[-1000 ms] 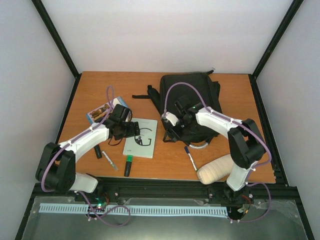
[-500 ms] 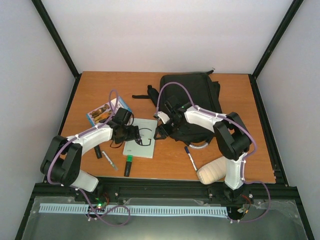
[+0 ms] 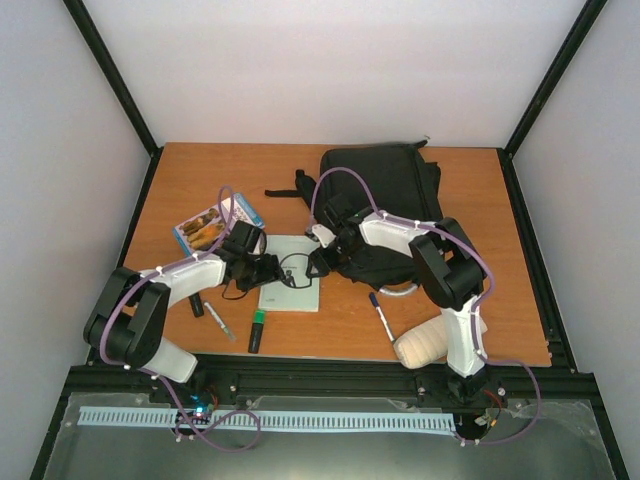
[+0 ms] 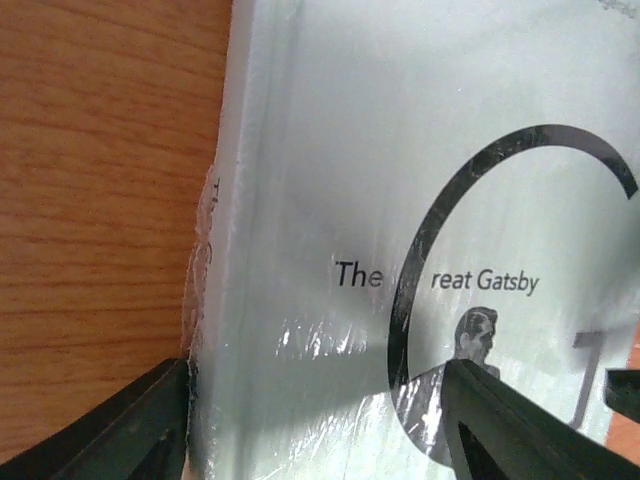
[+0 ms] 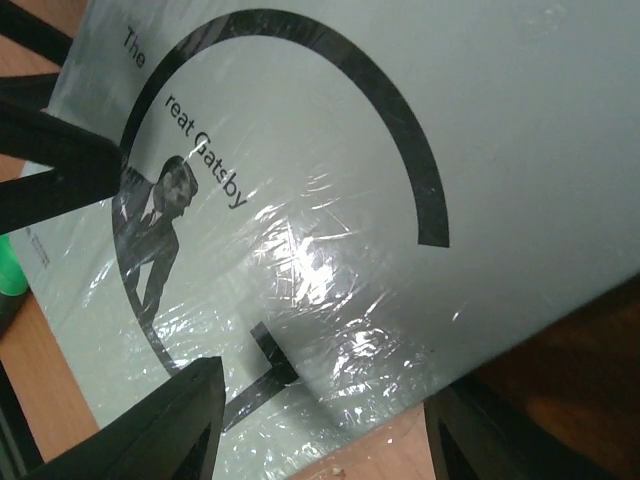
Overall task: Pack the student bag
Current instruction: Pick up the book from the center of the board.
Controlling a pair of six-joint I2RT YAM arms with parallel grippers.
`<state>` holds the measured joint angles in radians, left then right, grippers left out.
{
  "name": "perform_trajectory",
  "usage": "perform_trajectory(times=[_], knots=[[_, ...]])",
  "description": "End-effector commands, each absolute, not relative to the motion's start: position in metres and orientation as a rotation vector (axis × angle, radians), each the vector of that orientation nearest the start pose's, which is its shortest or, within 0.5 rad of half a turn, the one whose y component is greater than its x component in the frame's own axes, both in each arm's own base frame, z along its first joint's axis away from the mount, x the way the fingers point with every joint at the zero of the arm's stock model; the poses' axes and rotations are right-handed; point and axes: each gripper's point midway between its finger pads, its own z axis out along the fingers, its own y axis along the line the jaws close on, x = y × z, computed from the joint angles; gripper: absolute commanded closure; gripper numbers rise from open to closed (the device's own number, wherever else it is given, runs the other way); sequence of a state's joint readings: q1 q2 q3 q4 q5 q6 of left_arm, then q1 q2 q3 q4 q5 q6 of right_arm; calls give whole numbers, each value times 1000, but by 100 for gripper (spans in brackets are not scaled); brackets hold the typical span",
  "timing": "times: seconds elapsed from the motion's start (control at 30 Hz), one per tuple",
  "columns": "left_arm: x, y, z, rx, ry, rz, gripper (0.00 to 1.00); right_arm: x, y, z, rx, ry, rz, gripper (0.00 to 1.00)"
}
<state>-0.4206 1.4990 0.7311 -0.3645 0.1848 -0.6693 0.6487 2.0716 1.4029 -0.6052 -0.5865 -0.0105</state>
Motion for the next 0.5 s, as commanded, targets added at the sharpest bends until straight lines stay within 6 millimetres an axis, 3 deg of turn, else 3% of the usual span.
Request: perform_trajectory(times=[0.0,0.17,0.47], knots=[[273,-184,37,-263,2782,-777,33,298,328,7,-1044,2751,838,44],[271,-193,53,-244,2740,-876,35,295,314,-7,-1027,2799,805,50],[283,-216,100,-286,2549,-1147,28,293,301,-29,-999,2850,857,51]])
